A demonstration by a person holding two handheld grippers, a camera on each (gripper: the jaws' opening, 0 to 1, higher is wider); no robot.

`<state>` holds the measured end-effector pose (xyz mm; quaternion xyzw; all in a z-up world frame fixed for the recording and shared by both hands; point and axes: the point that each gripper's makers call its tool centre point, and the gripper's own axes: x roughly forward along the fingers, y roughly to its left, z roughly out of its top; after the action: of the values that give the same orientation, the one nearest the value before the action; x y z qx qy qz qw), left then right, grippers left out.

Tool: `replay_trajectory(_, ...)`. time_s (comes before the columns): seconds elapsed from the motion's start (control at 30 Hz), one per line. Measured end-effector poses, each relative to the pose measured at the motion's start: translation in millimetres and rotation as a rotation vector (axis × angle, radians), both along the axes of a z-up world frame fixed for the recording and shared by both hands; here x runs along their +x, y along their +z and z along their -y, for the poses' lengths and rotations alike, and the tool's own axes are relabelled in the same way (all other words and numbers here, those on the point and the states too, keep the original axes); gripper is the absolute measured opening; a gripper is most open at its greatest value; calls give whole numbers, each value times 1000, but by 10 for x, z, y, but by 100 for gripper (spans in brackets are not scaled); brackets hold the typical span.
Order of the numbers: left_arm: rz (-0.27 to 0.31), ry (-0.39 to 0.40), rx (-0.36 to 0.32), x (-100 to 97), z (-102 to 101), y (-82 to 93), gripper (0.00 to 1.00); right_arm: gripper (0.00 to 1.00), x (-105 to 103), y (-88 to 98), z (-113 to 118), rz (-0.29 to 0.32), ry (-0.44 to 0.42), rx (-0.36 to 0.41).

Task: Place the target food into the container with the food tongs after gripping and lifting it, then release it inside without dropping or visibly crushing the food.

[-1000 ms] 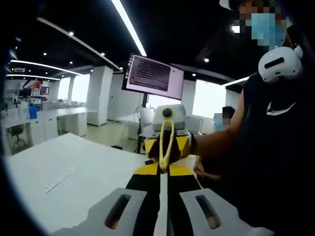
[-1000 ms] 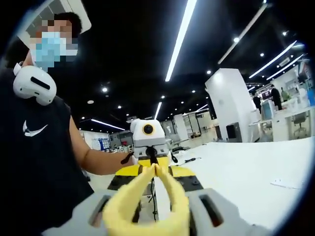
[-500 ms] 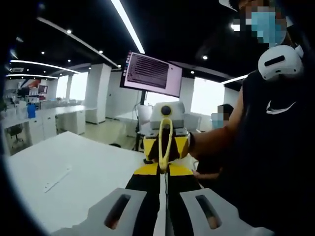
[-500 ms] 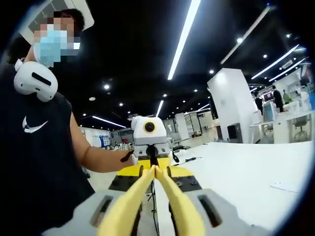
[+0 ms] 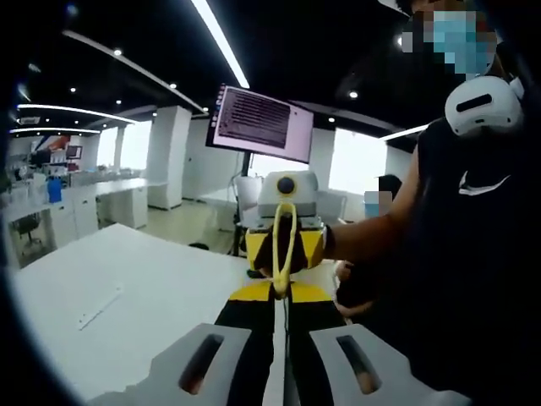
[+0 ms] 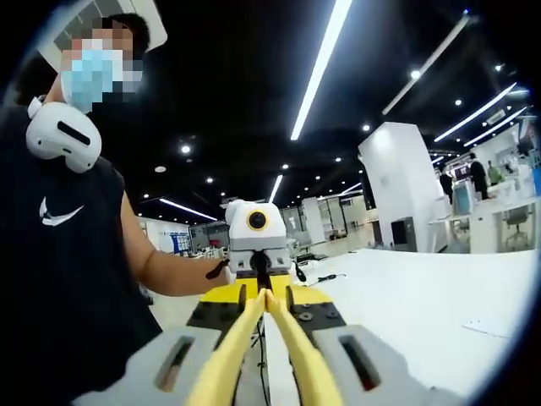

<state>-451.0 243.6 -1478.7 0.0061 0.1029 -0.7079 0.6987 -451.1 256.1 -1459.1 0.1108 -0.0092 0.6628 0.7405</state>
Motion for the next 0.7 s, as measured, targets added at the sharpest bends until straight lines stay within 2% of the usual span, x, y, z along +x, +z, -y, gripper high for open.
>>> replay_trajectory(0.2, -3, 1, 13, -16, 1, -21, 1, 19, -12, -9, -3, -19, 8, 1)
replay_trajectory(0.43, -9, 13, 14, -8, -15, -19, 7, 21, -11, -8, -10, -14, 7, -8)
replay_trajectory(0.7, -44, 25, -2, -4, -23, 8, 11, 22, -6, 9, -15, -15, 5, 1)
